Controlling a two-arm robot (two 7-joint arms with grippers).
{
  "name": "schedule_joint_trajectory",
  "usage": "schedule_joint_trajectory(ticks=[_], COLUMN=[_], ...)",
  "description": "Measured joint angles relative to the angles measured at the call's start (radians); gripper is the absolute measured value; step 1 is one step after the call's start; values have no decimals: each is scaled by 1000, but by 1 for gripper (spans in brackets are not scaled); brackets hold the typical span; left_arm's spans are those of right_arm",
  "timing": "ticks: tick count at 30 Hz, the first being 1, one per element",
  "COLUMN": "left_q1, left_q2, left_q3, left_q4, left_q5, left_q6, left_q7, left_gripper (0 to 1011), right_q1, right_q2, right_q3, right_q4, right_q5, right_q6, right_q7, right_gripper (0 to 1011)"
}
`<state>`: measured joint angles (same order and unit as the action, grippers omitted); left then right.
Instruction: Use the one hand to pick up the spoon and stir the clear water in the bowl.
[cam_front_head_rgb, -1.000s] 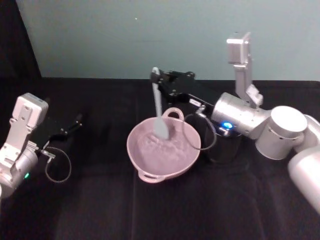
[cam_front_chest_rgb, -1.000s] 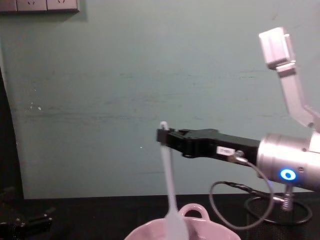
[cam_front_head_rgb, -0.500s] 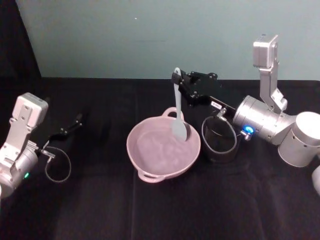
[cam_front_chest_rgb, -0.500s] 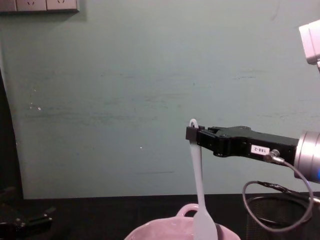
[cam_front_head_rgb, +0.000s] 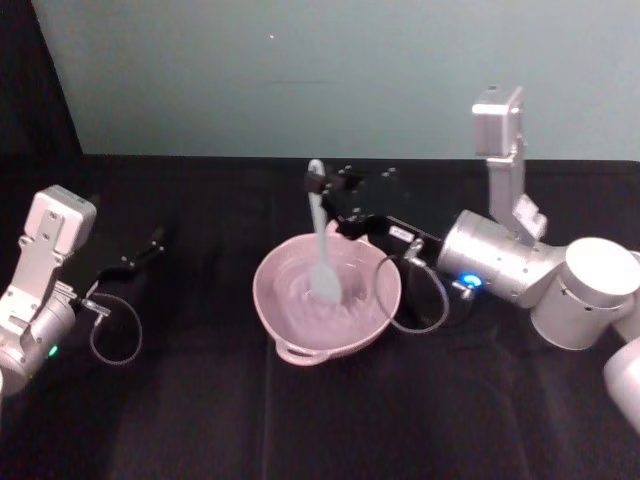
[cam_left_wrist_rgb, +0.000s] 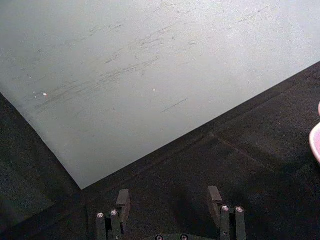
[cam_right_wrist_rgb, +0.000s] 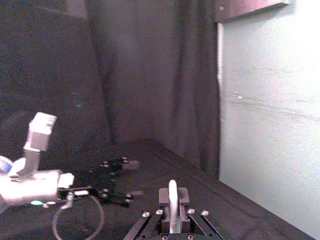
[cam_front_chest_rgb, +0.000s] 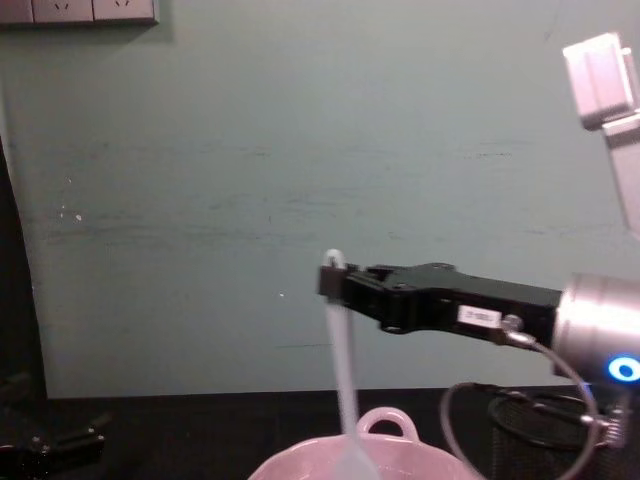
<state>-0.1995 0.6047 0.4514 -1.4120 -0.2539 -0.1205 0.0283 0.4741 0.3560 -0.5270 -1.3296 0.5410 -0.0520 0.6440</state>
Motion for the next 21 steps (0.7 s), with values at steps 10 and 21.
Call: schedule_joint_trajectory(ticks=[10, 21], left_q1=[0, 0], left_q2=[0, 0], left_q3=[0, 0], left_q4=[0, 0], left_q5=[0, 0], left_q6=[0, 0], left_q7=[0, 0], left_gripper=[1011, 1011], right_q1=[60, 148], right_q2=[-73, -124], right_q3=[-55, -42], right_q4=[76, 245], right_q5=[7, 17], right_q6=[-9, -52], right_q7=[42, 64], right_gripper=[110, 110])
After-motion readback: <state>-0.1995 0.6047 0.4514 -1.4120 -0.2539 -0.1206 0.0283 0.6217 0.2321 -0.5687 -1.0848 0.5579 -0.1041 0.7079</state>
